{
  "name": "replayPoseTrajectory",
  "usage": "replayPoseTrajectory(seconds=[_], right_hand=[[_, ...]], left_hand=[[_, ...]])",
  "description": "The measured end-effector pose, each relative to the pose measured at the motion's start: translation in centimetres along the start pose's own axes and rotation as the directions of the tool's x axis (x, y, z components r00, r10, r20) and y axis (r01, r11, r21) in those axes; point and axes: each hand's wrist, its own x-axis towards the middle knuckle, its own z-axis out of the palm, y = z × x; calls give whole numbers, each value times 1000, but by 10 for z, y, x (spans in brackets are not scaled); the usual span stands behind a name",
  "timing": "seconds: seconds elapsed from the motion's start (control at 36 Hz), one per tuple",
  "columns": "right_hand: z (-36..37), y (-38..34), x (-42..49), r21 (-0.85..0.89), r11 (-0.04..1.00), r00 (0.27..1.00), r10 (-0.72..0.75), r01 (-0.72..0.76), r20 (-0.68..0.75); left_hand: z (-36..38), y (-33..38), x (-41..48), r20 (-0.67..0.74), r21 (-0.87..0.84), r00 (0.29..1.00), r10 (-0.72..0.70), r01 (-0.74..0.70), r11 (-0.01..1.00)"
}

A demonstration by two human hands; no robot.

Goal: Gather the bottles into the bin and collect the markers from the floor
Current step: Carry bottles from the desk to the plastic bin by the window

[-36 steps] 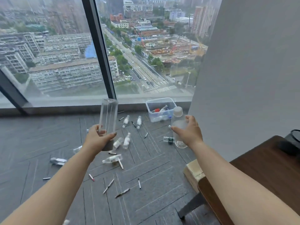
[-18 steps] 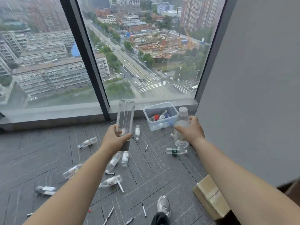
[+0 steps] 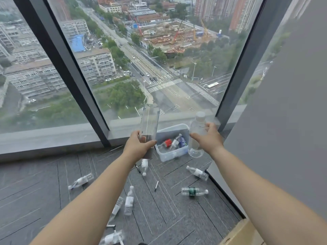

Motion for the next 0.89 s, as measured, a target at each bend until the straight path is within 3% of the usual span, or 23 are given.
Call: replayPoseTrajectory(seconds=[0.39,0.5,0.58,0.67,0.89], right_hand=[[72,-52,207,156,982,988,118,-102,-98],[89,-58,259,235,927,955,296,-292,18],[98,-46,279,167,892,907,413,-420,78],[101,-27,291,65,887,886,449,-458,120],[87,-26,304,17,881,881,472,-472,1]], left_hand=[[31,48,252,189,36,982,22,-29,999],[29,57,304,198,68,980,-3,-11,998],[27,57,334,210,95,977,-41,21,995],[31,54,355,227,106,970,-81,58,993],[53,49,385,298,177,946,-127,76,981]])
